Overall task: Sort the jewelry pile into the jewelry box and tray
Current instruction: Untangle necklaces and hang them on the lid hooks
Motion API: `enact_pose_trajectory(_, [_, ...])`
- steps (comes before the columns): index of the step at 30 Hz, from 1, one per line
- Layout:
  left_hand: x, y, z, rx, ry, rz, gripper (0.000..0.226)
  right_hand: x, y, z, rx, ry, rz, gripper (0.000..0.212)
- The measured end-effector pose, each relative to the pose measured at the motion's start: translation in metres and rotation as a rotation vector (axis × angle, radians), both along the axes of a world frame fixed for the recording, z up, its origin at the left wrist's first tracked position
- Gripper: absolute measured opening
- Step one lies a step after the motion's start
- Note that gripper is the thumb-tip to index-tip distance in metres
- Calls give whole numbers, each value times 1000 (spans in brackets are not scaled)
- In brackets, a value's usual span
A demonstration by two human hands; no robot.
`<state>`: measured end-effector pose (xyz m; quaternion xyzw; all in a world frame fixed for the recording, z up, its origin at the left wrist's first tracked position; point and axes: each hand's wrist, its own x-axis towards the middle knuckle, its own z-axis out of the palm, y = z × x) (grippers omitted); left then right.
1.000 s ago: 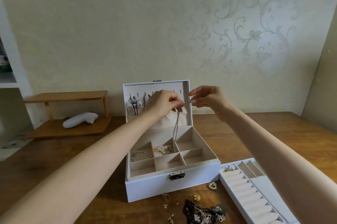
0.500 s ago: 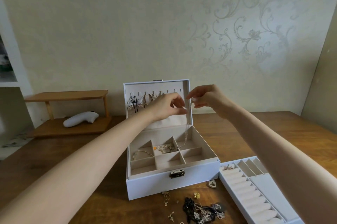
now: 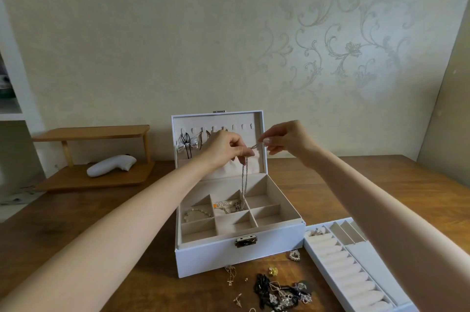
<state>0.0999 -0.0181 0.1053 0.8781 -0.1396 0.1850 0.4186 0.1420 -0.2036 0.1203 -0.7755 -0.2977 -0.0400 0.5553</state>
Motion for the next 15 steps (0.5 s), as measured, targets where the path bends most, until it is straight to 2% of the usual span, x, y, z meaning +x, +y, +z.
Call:
enact_pose_trajectory(3, [-3,3,-3,-11,54,-81,20,0,0,-7,63,96,43,7])
enact_pose_trajectory(11, [-9,12,0,-136,176,-218,16,-3,0,-16,240,367,358,18])
enact_pose_trajectory(15, [-8,15,1,-127,196,-144,15,-3,5,-16,374,452,383,16])
